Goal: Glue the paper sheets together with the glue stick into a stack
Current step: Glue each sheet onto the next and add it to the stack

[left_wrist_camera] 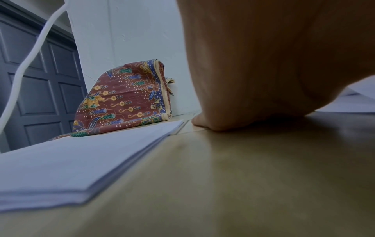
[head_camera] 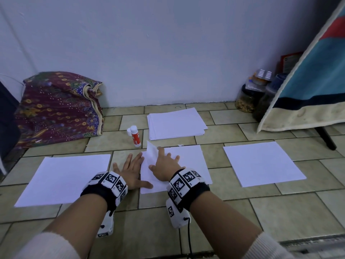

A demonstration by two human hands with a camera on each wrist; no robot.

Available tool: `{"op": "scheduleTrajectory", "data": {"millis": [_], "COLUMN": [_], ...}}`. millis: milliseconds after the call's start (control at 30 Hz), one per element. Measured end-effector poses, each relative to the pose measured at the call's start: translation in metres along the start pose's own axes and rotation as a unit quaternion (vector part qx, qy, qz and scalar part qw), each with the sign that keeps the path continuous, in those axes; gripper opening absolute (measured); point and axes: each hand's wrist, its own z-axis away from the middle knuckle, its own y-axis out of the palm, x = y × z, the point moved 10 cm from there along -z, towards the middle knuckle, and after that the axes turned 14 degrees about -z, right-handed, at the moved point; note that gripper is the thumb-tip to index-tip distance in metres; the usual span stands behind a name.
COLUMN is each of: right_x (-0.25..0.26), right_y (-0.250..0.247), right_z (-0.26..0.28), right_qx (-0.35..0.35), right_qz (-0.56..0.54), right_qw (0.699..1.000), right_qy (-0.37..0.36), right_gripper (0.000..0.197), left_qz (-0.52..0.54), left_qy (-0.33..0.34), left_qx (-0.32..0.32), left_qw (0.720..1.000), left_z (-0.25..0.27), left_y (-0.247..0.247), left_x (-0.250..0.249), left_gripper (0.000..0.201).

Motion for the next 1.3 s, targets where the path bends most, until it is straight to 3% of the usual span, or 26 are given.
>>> {"op": "scheduleTrajectory", "data": {"millis": [367,1300], "right_x": [-0.002,-0.002], "right_y": [0.004,0.007], "right_z": [0.004,0.01], "right_qx": [0.046,0.067], "right_qz": [0.053,0.067], "right_qw": [0.997,0.995], "right_qy": [0.017,0.028], "right_gripper": [0.051,0.05], "left_qz": [0.001,-0.039], "left_qy": [0.008,-0.001], "left_qx": [-0.003,0.006], "left_qw": [1.0,0.999], "left_z": [0.003,0.004], "left_y": [-0.001,-0.001], "left_x": [0.004,0.003], "left_gripper": [0.116,0.115]}}
